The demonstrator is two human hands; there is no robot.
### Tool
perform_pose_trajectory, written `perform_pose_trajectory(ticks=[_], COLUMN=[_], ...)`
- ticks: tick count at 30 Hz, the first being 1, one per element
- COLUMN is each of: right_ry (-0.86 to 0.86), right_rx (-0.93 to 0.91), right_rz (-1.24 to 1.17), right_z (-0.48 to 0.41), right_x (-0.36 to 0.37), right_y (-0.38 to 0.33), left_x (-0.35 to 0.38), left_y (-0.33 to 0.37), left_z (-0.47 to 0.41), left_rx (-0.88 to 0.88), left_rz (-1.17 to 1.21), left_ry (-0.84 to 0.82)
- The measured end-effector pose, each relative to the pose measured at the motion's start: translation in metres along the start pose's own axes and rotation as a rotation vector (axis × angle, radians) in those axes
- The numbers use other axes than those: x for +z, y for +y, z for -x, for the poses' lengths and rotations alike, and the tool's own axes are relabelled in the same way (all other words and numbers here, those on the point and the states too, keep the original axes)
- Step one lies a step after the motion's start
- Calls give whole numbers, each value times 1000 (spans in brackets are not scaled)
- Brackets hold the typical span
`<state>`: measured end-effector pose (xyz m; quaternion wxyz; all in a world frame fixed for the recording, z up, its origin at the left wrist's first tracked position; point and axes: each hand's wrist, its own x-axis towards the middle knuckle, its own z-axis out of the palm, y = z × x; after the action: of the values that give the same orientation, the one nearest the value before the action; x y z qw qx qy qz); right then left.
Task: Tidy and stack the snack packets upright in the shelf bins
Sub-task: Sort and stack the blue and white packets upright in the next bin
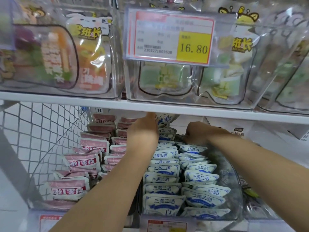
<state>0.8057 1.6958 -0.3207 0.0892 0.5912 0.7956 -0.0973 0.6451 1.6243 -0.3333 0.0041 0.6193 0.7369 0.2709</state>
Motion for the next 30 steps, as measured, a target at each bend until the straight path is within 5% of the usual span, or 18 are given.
perform_pose_trajectory(ticks=[6, 10, 18, 24, 30], right_ry=[20, 226, 342, 430, 336], right_rx=[-25, -130, -61, -110, -64], right_rz=[4, -16, 420, 199, 165], right_z=[11, 26, 8, -4, -12], right_x=[3, -2, 11, 11, 10], right_y=[6, 9, 15, 17, 19], left_x=[3, 5, 5, 6, 8], left_y=[-1, 0, 0, 0, 0], left_z=[-1, -3, -3, -3, -5], left_rx=[53, 70, 95, 112, 130], left_rz=[-45, -65, -77, -75, -61], left_ry=[24, 21, 20, 27, 34])
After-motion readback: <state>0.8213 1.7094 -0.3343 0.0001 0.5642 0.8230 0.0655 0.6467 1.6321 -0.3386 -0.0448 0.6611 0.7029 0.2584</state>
